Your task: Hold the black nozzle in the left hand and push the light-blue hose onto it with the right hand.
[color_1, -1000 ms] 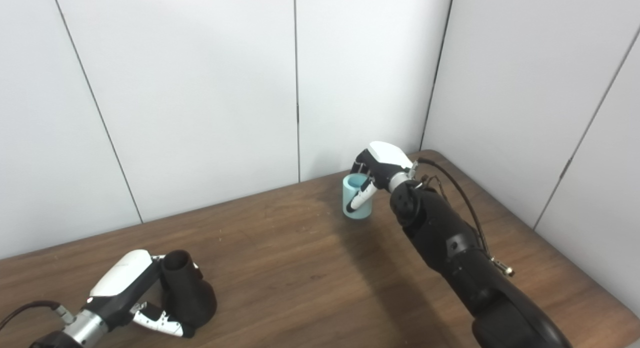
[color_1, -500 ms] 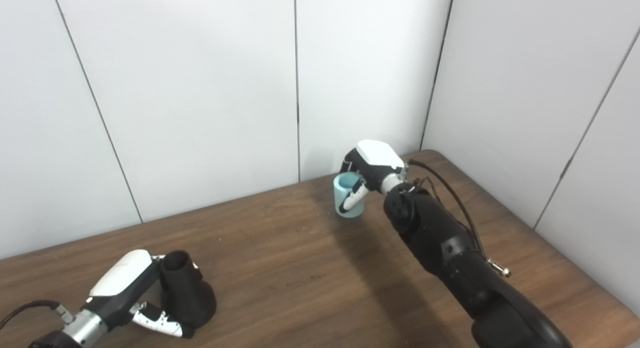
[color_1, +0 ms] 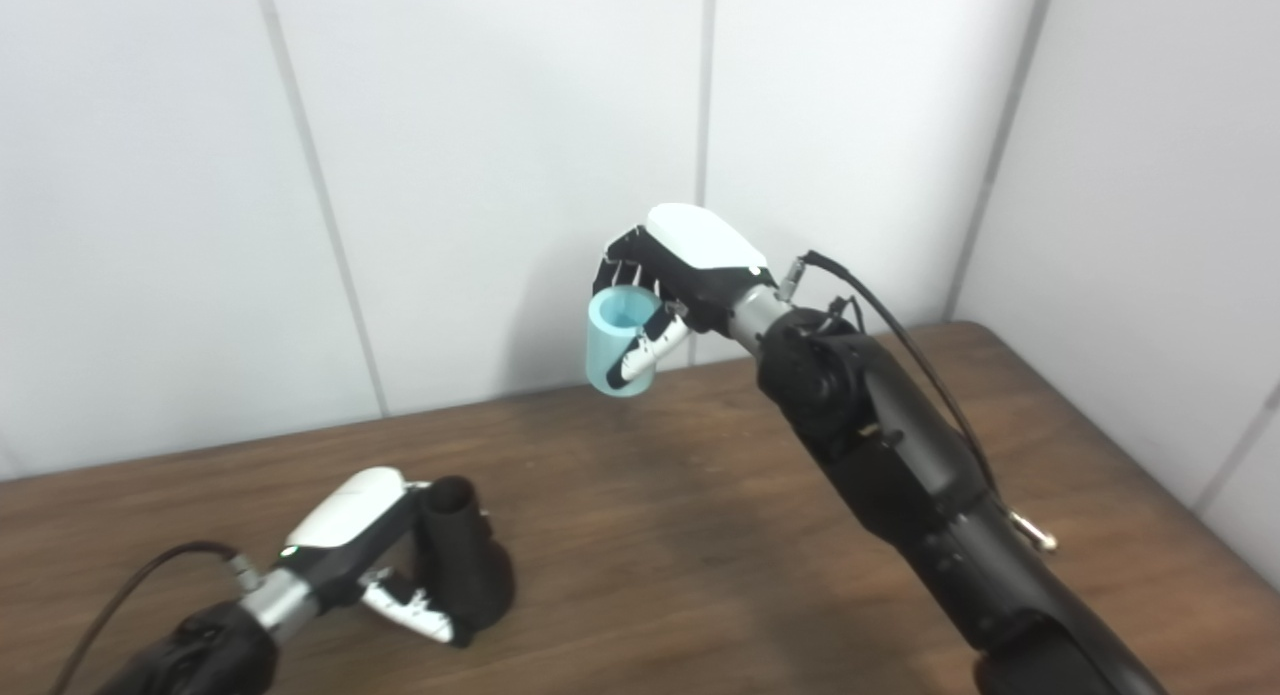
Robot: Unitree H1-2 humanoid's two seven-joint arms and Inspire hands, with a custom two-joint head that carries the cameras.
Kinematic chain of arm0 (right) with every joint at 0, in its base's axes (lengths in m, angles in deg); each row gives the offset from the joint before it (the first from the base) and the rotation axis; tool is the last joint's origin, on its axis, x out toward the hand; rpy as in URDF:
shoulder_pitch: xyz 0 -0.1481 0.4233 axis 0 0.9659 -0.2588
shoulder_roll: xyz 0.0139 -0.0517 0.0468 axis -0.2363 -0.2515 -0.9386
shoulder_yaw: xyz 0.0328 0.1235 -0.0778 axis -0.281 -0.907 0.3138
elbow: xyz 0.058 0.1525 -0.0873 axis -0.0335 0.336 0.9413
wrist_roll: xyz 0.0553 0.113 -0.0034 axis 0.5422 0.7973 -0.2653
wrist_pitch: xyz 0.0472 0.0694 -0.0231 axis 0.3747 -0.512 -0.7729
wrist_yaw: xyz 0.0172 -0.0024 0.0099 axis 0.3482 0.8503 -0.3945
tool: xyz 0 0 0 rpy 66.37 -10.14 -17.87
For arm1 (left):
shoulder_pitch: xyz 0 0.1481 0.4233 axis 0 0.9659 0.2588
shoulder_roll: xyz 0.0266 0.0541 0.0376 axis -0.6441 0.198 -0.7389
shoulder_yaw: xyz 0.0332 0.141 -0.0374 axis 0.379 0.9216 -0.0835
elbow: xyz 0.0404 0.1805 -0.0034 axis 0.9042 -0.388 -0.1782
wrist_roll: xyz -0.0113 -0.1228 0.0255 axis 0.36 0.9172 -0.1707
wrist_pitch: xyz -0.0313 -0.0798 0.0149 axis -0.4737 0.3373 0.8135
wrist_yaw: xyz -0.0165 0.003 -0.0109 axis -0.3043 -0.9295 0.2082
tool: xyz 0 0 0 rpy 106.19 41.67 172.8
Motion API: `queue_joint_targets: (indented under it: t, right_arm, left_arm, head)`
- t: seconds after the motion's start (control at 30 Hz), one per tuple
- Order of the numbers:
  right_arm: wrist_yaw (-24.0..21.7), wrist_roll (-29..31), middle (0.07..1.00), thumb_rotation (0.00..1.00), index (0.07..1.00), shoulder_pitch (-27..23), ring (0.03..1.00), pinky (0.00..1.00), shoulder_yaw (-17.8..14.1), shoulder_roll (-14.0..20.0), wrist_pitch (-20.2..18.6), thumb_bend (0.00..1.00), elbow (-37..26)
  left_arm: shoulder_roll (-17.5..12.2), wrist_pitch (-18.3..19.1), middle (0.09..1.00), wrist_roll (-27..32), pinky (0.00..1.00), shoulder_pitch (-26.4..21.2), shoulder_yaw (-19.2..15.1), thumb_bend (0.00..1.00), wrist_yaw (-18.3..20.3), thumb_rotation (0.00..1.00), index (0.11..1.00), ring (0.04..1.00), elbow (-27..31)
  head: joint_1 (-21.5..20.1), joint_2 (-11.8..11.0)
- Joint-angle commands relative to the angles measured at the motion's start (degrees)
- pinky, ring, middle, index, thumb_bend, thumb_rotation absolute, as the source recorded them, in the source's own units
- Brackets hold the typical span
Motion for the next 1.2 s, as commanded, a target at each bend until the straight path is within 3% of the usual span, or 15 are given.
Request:
queue_joint_targets:
  t: [0.0, 0.23, 0.4, 0.47, 0.53, 0.77, 1.07, 1.17]
  right_arm:
    - [-0.4, -0.1, 0.468, 0.00, 0.495, -3.1, 0.447, 0.36, -1.0, 0.6, -0.2, 0.52, -2.9]
    - [-6.4, 2.1, 0.474, 0.00, 0.491, -3.1, 0.447, 0.36, -0.5, -2.1, -4.9, 0.52, -10.9]
    - [-10.1, 3.4, 0.481, 0.00, 0.480, -3.4, 0.453, 0.38, -0.1, -2.6, -5.5, 0.52, -14.3]
    - [-10.4, 3.1, 0.483, 0.00, 0.470, -3.8, 0.471, 0.42, 0.5, -3.2, -4.2, 0.52, -15.0]
    - [-10.2, 3.1, 0.487, 0.00, 0.462, -4.0, 0.481, 0.43, 0.8, -3.6, -2.9, 0.52, -14.9]
    - [-8.7, 4.0, 0.469, 0.00, 0.497, -3.7, 0.436, 0.34, 0.8, -6.5, -1.6, 0.52, -11.6]
    - [-9.7, 5.6, 0.474, 0.00, 0.487, -3.5, 0.450, 0.37, 1.1, -8.2, -1.3, 0.52, -9.7]
    - [-9.7, 4.7, 0.475, 0.00, 0.486, -3.9, 0.451, 0.37, 1.6, -8.6, -2.1, 0.52, -9.5]
  left_arm:
    - [-0.8, 4.8, 0.476, -4.7, 0.41, 2.8, 3.0, 0.53, 6.0, 0.00, 0.482, 0.447, -2.8]
    - [-0.3, 7.1, 0.430, -5.5, 0.42, 2.7, 4.1, 0.53, 6.6, 0.00, 0.493, 0.444, -1.3]
    - [0.4, 7.6, 0.454, -5.3, 0.49, 2.9, 4.4, 0.53, 6.2, 0.00, 0.490, 0.482, -1.0]
    - [0.9, 7.6, 0.473, -5.2, 0.53, 2.7, 4.5, 0.53, 6.0, 0.00, 0.484, 0.508, -1.0]
    - [1.4, 7.8, 0.488, -5.3, 0.56, 2.6, 4.6, 0.53, 5.9, 0.00, 0.479, 0.525, -1.0]
    - [2.5, 10.0, 0.430, -6.4, 0.43, 1.9, 5.1, 0.53, 6.4, 0.00, 0.490, 0.432, -1.0]
    - [2.6, 11.0, 0.431, -6.6, 0.54, 2.0, 5.6, 0.53, 6.5, 0.00, 0.492, 0.461, -0.2]
    - [2.7, 11.5, 0.432, -6.4, 0.51, 2.1, 5.7, 0.53, 6.6, 0.00, 0.492, 0.465, 0.3]
  head:
    - [-0.1, 0.1]
    - [2.0, -2.3]
    - [3.3, -2.3]
    - [4.9, -1.3]
    - [5.5, -1.0]
    - [7.4, 0.3]
    - [8.3, 1.0]
    - [8.6, 1.3]
